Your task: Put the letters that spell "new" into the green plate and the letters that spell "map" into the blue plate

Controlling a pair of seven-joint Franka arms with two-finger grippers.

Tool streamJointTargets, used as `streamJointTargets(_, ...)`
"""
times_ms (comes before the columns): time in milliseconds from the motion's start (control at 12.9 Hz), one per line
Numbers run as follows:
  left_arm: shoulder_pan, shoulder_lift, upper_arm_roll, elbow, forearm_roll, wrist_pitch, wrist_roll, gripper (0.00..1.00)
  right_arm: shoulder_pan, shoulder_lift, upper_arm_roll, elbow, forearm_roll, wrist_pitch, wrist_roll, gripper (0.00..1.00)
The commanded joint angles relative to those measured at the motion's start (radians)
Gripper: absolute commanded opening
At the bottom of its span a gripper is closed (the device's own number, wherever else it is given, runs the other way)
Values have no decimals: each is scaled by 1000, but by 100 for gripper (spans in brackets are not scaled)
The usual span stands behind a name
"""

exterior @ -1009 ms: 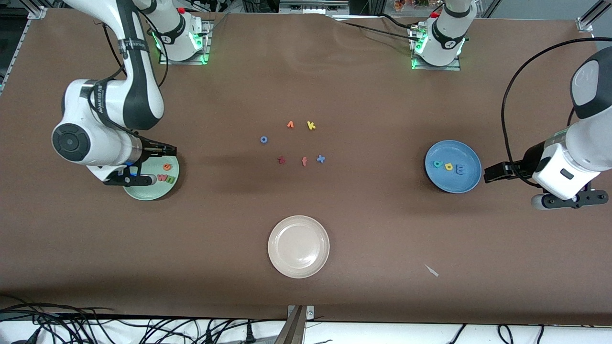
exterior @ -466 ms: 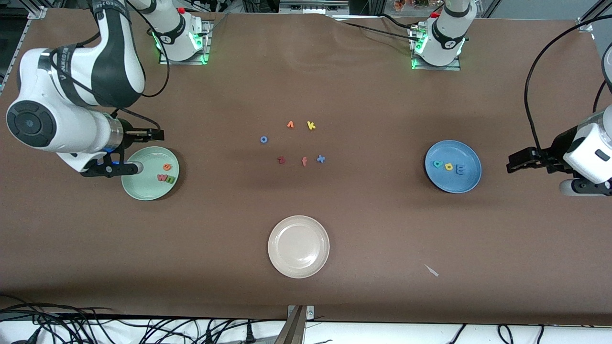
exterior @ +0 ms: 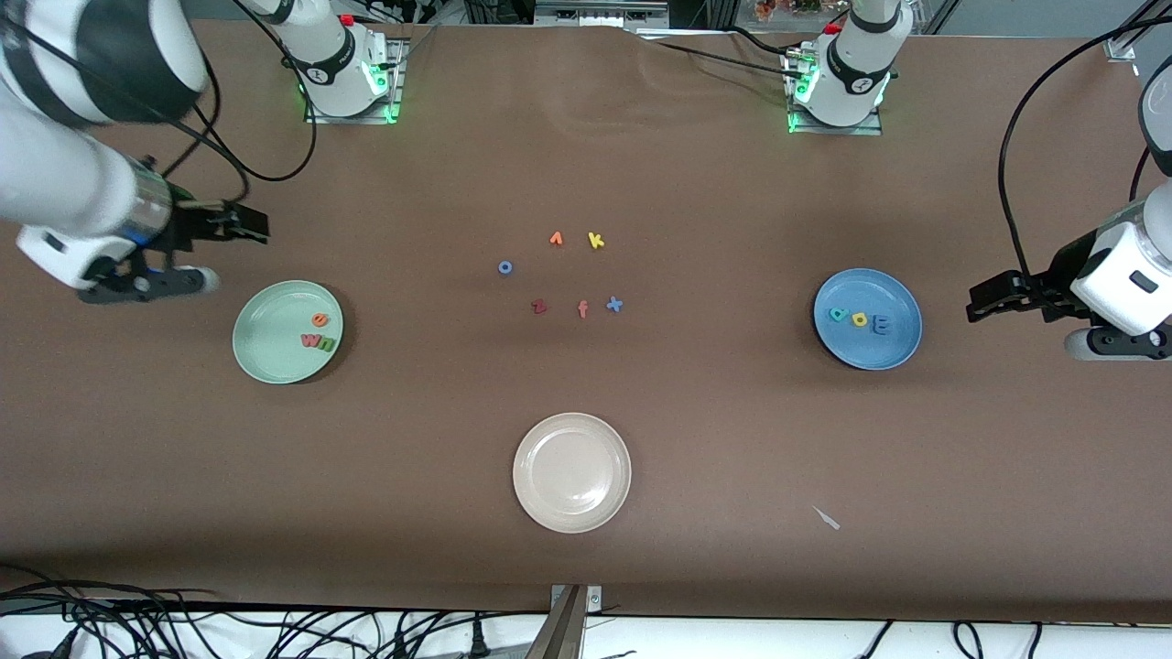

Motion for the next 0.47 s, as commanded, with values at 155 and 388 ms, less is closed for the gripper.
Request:
streamJointTargets(155, 5, -46, 4, -56, -23, 15, 39, 100, -75, -94, 38, -12, -27, 0, -14, 100)
streamJointTargets(388, -1, -46, 4, -56, -23, 14, 38, 100, -81, -102, 35, -10, -21, 78, -11, 100)
